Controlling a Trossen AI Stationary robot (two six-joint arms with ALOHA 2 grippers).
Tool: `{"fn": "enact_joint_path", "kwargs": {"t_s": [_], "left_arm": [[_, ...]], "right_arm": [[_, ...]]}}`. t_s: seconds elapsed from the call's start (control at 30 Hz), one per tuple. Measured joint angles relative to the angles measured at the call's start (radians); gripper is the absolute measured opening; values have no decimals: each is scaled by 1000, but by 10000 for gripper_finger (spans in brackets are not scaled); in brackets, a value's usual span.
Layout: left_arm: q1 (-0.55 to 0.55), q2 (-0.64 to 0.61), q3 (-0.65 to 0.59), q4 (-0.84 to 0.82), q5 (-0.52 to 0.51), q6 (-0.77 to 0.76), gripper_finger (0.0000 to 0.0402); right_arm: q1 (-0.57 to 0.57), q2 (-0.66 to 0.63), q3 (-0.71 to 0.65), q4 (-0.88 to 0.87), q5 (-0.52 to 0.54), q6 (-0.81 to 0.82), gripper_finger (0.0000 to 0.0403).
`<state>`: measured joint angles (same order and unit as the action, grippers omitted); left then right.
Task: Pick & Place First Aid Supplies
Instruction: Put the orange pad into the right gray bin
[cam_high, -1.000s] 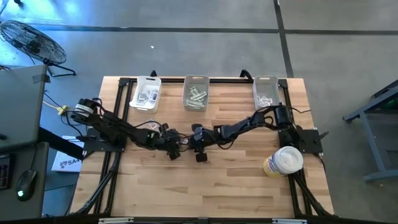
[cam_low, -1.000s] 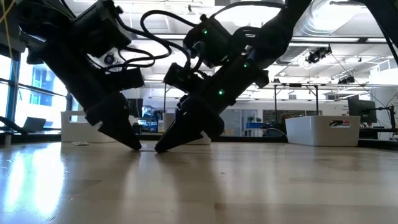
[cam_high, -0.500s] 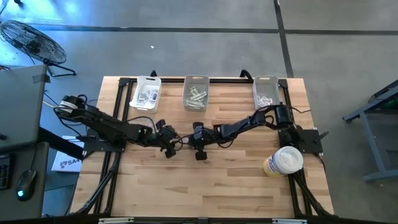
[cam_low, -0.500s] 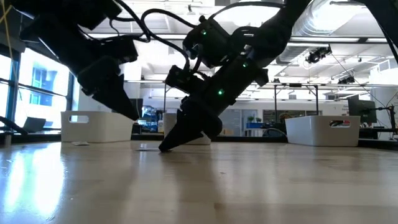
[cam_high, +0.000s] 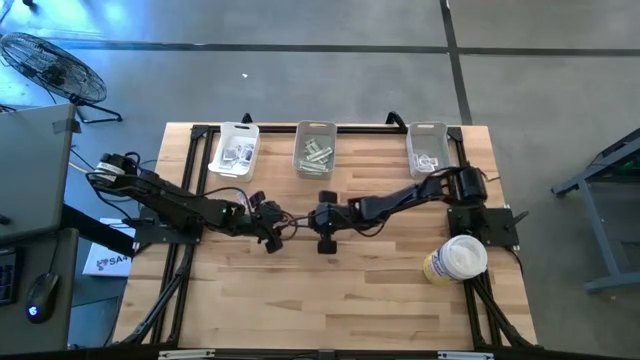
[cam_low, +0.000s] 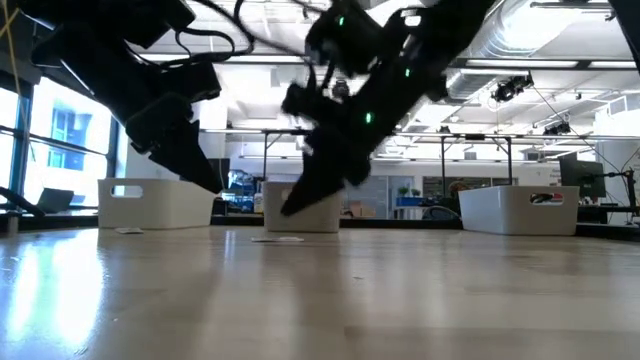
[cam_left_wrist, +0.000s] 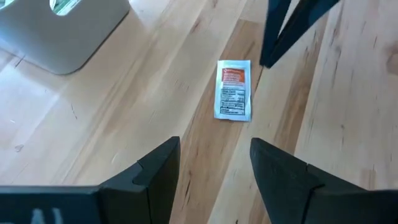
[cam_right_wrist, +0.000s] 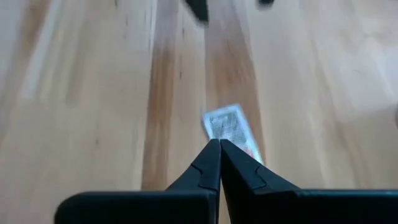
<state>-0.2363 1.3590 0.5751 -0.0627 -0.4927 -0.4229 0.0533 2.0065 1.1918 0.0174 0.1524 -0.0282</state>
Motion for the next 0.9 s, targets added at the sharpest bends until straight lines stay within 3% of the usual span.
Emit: {"fn": "enact_joint_path", "kwargs": {"t_s": [0.3, 0.67, 0.9], "left_arm": [[0, 0, 0, 6, -37, -27, 192], [0, 0, -1, 6, -67, -27, 192], [1, 0, -1, 8, -68, -30, 192]], "right_arm": [[-6, -16, 2, -6, -7, -3, 8], [-9, 98, 2, 191, -57, -45, 117], [-42, 109, 3, 224, -107, -59, 125]]}}
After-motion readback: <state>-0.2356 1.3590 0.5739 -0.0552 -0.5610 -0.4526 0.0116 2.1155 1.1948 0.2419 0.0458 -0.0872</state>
